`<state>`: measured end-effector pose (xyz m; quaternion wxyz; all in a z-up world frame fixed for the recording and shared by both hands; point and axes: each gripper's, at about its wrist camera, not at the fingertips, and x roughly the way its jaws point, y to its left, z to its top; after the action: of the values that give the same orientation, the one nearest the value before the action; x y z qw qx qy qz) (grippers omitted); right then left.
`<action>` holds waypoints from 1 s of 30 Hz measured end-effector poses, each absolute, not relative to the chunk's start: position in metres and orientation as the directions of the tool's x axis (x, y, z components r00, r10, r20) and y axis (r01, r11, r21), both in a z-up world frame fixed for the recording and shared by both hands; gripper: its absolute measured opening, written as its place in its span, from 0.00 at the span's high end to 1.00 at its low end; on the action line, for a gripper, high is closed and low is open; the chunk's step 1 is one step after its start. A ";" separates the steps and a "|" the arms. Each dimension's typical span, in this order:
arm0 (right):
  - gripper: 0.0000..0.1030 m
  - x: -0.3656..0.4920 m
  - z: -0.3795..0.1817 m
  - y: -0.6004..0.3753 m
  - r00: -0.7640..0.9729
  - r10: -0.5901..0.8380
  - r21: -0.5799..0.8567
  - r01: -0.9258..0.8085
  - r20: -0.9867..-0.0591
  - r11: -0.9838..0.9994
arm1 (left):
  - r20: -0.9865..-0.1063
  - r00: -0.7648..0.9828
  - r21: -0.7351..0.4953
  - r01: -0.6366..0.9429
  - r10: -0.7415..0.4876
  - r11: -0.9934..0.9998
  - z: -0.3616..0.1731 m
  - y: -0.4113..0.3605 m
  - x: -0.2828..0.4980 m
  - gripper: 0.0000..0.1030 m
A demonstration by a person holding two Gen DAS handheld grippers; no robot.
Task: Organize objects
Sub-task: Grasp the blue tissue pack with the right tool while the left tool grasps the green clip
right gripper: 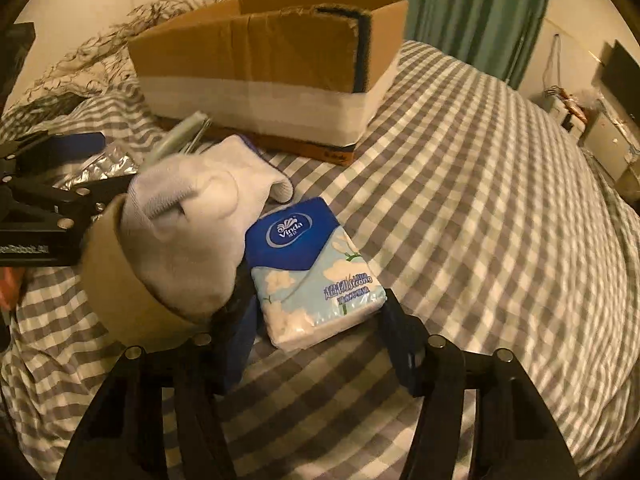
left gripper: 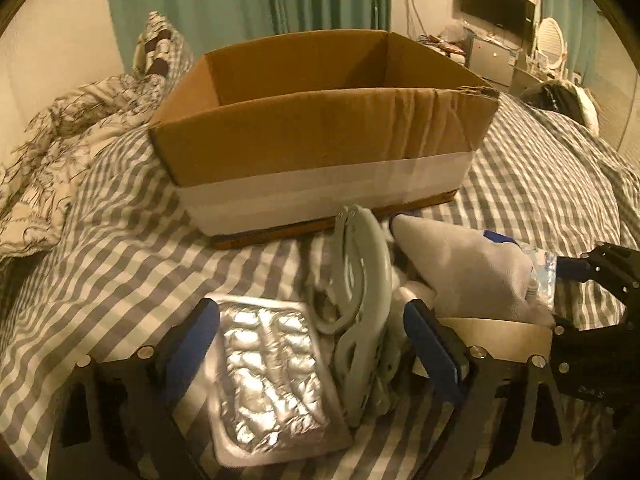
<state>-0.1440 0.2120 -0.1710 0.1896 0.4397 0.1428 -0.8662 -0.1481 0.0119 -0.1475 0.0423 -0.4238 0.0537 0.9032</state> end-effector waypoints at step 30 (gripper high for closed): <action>0.44 -0.105 -0.131 0.236 -0.663 -0.167 -0.079 0.324 -0.730 -0.943 | -0.866 -0.490 0.077 -0.325 0.098 -0.943 -0.179 0.051 -0.151 0.60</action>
<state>-0.1053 0.2359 -0.1308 0.1356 0.3876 0.1014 -0.9061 -0.1507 0.0513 -0.1793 0.1237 -0.4896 0.1157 0.8553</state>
